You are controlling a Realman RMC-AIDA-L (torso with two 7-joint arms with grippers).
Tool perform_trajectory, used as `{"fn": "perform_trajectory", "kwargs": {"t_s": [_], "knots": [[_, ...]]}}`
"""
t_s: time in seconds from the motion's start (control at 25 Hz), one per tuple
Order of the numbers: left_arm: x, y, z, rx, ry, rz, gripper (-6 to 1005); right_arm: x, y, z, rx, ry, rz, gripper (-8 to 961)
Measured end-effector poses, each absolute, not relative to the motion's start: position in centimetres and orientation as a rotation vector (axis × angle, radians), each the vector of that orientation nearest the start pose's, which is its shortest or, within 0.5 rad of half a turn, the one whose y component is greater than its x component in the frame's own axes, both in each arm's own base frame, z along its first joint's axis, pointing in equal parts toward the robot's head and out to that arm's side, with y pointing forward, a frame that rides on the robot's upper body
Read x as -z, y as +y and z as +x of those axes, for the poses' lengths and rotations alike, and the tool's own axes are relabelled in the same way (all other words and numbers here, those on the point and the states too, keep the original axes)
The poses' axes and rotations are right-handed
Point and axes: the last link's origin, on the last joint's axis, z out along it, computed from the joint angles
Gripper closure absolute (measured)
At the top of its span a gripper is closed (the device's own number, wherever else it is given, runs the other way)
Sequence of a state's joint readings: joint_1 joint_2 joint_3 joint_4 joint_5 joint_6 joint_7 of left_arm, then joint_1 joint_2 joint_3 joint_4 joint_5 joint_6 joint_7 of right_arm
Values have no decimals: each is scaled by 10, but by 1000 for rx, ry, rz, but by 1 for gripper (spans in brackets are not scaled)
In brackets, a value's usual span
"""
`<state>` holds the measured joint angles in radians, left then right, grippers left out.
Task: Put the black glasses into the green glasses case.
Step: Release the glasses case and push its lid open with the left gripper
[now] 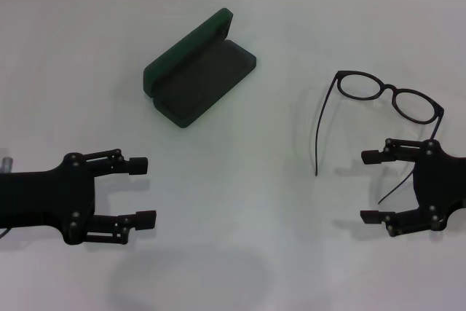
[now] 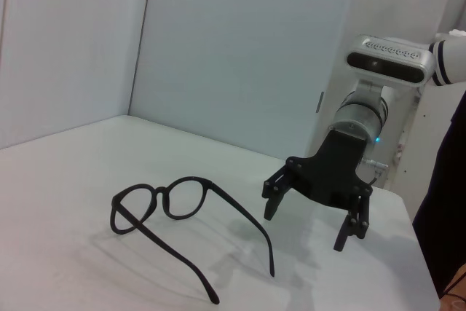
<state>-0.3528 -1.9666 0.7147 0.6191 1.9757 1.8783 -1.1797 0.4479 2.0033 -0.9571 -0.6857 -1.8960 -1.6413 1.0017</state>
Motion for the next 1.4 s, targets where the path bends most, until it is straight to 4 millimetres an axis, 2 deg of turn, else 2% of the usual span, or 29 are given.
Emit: {"fn": "perform_trajectory", "kwargs": {"t_s": [0.48,0.6,0.84,1.0,1.2,1.4], "knots": [[-37,251,-305,808,-485,-2875,140,-2,300,271,-561,-8,-2921,95],[-40,255,-304,831,-546,-2848,141,-2,299,271,-563,-7,-2921,95],[-53,294,-299,873,-1008,-2636,142,-1,299,270,-569,-7,-2922,95],[-57,320,-296,823,-1157,-2545,143,0,299,270,-572,-9,-2925,96],[-56,347,-278,721,-1187,-2572,142,1,297,269,-575,-13,-2936,96],[-52,373,-253,514,-1165,-2597,143,3,297,268,-573,-20,-2946,96]]}}
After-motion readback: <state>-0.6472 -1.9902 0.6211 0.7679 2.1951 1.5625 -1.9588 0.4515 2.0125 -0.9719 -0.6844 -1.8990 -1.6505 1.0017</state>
